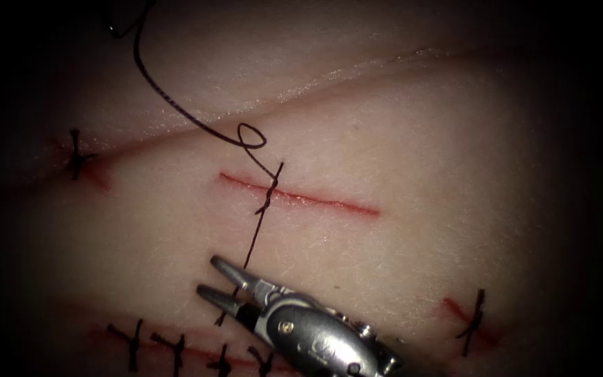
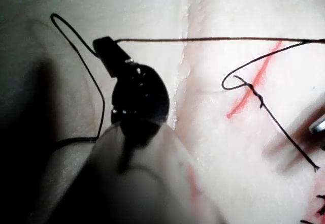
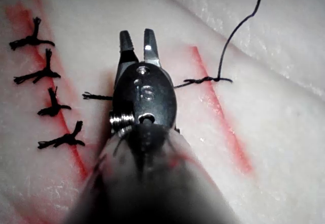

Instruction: Wound Closure

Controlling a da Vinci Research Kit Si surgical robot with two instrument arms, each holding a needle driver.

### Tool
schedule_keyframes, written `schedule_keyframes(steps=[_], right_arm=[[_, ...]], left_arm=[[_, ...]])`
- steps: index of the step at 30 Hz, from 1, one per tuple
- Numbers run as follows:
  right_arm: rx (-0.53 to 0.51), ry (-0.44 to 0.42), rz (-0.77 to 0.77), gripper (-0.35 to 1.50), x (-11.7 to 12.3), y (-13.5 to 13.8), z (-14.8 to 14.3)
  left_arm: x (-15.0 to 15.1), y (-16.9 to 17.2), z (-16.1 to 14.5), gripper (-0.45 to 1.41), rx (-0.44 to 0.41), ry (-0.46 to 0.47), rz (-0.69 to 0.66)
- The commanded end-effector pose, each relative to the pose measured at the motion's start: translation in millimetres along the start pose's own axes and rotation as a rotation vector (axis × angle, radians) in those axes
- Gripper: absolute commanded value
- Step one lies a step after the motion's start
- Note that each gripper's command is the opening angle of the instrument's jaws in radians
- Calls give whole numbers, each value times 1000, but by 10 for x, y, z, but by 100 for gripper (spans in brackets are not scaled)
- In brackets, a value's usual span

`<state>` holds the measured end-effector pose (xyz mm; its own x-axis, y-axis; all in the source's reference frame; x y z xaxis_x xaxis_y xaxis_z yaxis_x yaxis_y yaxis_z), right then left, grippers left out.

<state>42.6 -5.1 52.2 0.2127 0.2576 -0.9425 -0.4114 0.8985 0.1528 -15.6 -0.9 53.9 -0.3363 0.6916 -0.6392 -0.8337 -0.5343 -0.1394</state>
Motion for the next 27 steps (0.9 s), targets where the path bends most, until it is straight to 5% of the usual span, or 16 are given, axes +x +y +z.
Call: schedule_keyframes(steps=[1,4,11,20,27], right_arm=[[5,-2,0,-1,-10,3,20],[28,9,2,-35,-19,14,37],[53,67,30,-35,-16,49,49],[44,143,108,-35,20,103,33],[82,181,135,-35,37,120,24]], left_arm=[[-11,8,0,-45,7,-17,3],[-21,21,-11,-45,14,-37,7],[-48,47,-37,-45,34,-59,28],[-83,74,-55,-45,37,-10,110],[-104,84,-57,-45,37,15,171]])
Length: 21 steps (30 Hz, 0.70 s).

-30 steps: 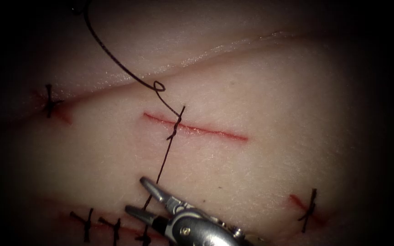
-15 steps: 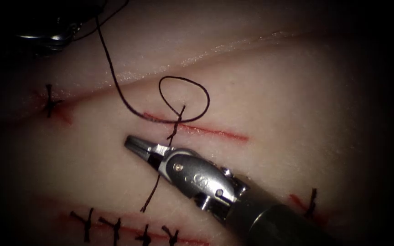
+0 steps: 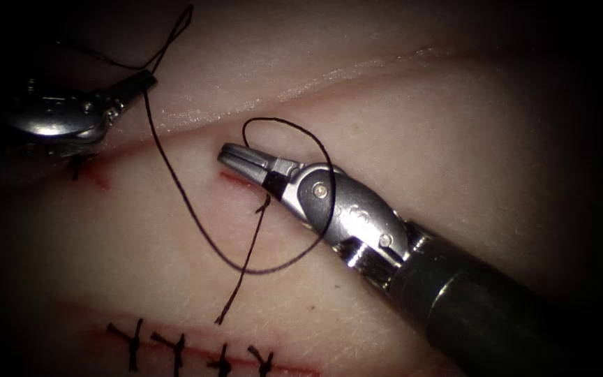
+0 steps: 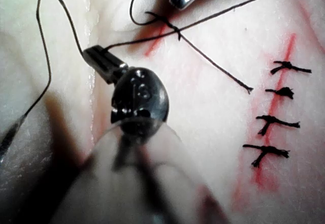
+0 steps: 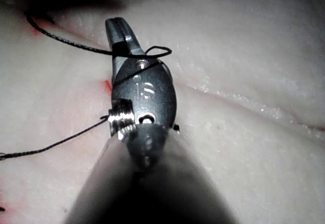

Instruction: Wound Closure

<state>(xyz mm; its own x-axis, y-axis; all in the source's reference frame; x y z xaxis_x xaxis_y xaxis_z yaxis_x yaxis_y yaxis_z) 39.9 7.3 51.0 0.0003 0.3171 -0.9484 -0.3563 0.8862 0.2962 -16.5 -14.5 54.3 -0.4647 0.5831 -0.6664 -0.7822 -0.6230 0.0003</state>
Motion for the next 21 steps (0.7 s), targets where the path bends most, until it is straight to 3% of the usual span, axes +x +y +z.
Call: schedule_keyframes(steps=[1,7,10,13,14,21], right_arm=[[25,17,23,-35,2,0,8],[164,91,125,-35,14,-1,16],[332,80,186,-35,14,-8,26],[393,81,207,-35,13,-11,30],[459,90,216,-35,11,-14,33],[582,81,217,-35,5,-25,37]], left_arm=[[-13,8,2,-45,-1,-4,17],[-30,16,17,-45,29,-29,78],[-31,12,35,-45,59,-41,88],[-31,7,45,-45,76,-51,99],[-31,-1,56,-45,100,-66,117],[-37,-20,82,-45,138,-83,138]])
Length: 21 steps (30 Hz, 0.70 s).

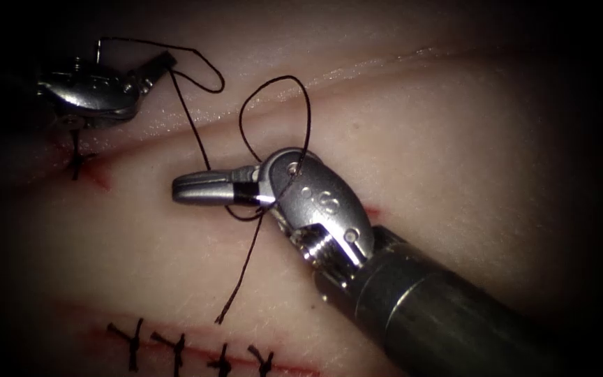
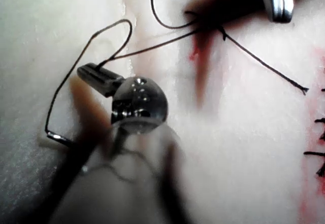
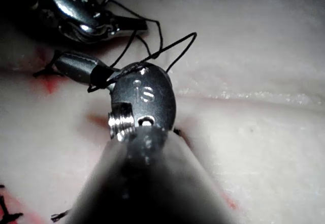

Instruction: Wound Closure

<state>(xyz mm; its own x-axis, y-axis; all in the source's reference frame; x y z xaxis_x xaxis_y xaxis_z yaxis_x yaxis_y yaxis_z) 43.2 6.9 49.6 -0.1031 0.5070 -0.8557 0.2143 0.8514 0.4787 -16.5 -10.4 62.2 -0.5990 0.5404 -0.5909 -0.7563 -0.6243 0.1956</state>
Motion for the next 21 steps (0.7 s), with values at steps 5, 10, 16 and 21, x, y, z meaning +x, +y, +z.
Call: schedule_keyframes(steps=[5,10,16,21], right_arm=[[94,-66,2,-35,-19,-4,17],[216,-199,2,-35,-33,-8,21],[361,-392,-20,-35,-43,-10,21],[469,-553,-79,-30,-52,-13,24]], left_arm=[[-3,-1,10,-45,-8,-9,-1],[6,-9,3,-45,-4,4,-2],[19,-25,-19,-45,4,31,-7],[33,-38,-39,-45,14,44,-10]])
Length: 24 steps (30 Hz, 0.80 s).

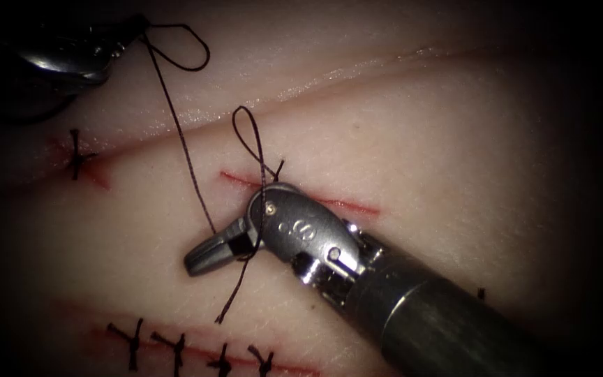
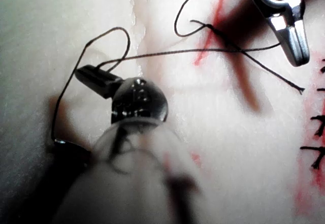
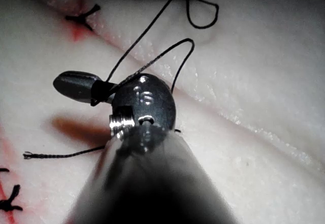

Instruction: Wound Closure

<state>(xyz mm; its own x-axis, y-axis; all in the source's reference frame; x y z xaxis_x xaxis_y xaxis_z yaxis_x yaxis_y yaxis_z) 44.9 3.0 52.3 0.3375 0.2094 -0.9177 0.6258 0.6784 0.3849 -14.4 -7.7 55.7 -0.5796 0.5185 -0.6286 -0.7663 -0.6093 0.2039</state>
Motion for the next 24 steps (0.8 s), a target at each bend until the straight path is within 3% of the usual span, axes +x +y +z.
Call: schedule_keyframes(steps=[1,3,4,6,7,8,13,24], right_arm=[[28,-47,-13,-18,-5,8,12],[51,-92,-24,4,-8,9,18],[62,-122,-25,31,-10,9,22],[84,-184,-44,66,-13,10,33],[84,-184,-44,66,-13,10,33],[93,-207,-55,79,-14,10,37],[144,-311,-110,108,-15,13,49],[248,-491,-184,103,-36,7,62]], left_arm=[[-5,6,-2,-45,1,3,0],[1,4,-8,-45,4,5,0],[3,3,-10,-45,6,7,-3],[7,4,-16,-45,12,8,-1],[7,4,-16,-45,12,8,-1],[7,4,-17,-45,12,8,5],[4,7,-22,-45,18,8,7],[-7,5,-31,-45,17,15,14]])
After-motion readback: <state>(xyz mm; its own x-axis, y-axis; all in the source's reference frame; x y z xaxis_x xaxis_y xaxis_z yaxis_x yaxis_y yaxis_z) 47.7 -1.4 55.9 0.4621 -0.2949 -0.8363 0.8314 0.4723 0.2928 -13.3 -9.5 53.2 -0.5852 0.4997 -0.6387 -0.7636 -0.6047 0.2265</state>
